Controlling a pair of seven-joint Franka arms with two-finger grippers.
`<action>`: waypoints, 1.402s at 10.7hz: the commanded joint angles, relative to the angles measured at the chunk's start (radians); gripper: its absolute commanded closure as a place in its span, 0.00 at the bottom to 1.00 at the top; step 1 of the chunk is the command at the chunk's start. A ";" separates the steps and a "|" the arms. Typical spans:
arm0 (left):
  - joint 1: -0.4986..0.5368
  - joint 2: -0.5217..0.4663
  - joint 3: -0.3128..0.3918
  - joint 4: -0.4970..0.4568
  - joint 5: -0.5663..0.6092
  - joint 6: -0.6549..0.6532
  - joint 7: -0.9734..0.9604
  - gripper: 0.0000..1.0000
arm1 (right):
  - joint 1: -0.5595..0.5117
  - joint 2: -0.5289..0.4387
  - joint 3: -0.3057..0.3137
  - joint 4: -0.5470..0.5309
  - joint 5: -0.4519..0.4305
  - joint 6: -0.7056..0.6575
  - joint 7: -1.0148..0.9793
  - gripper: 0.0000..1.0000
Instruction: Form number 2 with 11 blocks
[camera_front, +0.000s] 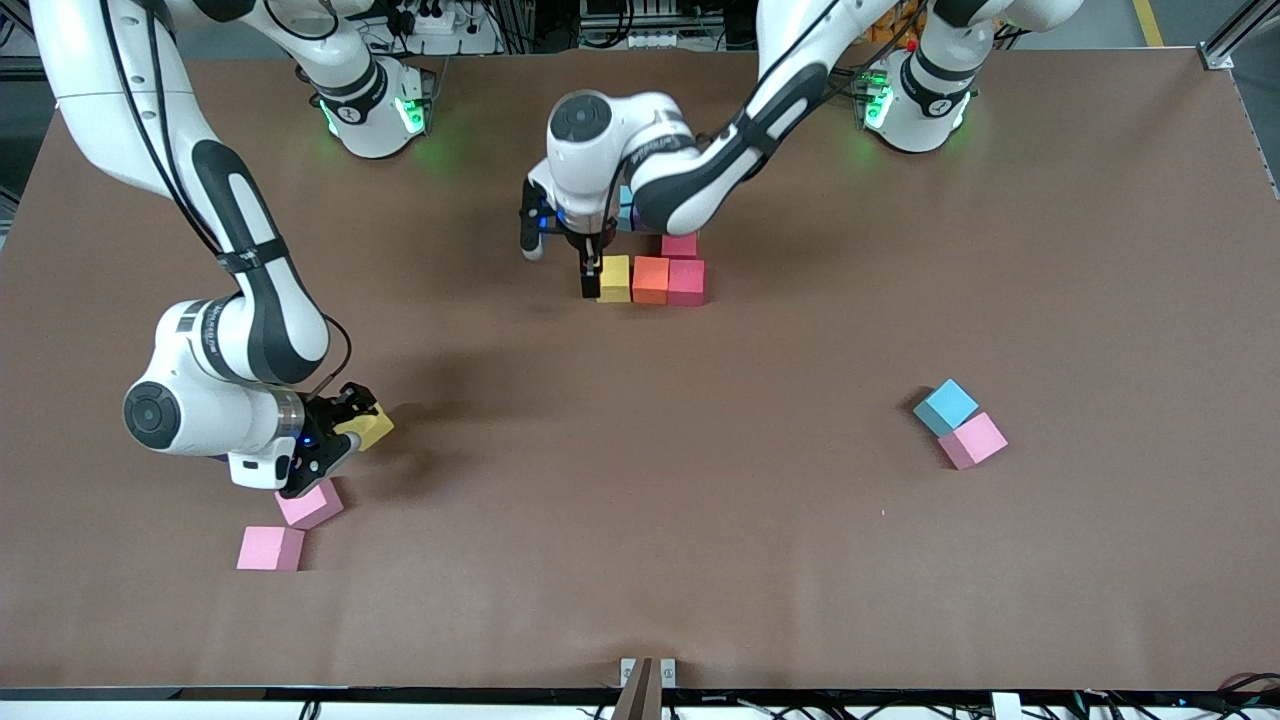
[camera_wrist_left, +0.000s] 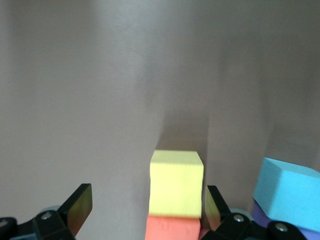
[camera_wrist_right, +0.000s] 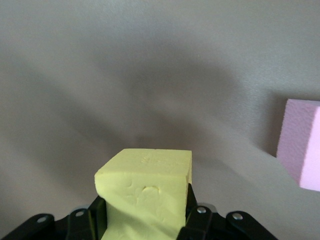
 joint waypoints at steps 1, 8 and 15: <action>0.078 -0.181 -0.020 -0.029 -0.071 -0.157 -0.047 0.00 | 0.016 -0.012 0.008 -0.002 0.019 -0.004 0.076 0.79; 0.414 -0.381 0.327 -0.018 -0.233 -0.411 -0.027 0.00 | 0.106 -0.022 0.017 -0.001 0.022 0.011 0.291 0.79; 0.491 -0.284 0.495 -0.107 -0.264 -0.381 -0.405 0.00 | 0.288 -0.051 0.015 -0.048 0.065 0.132 0.608 0.79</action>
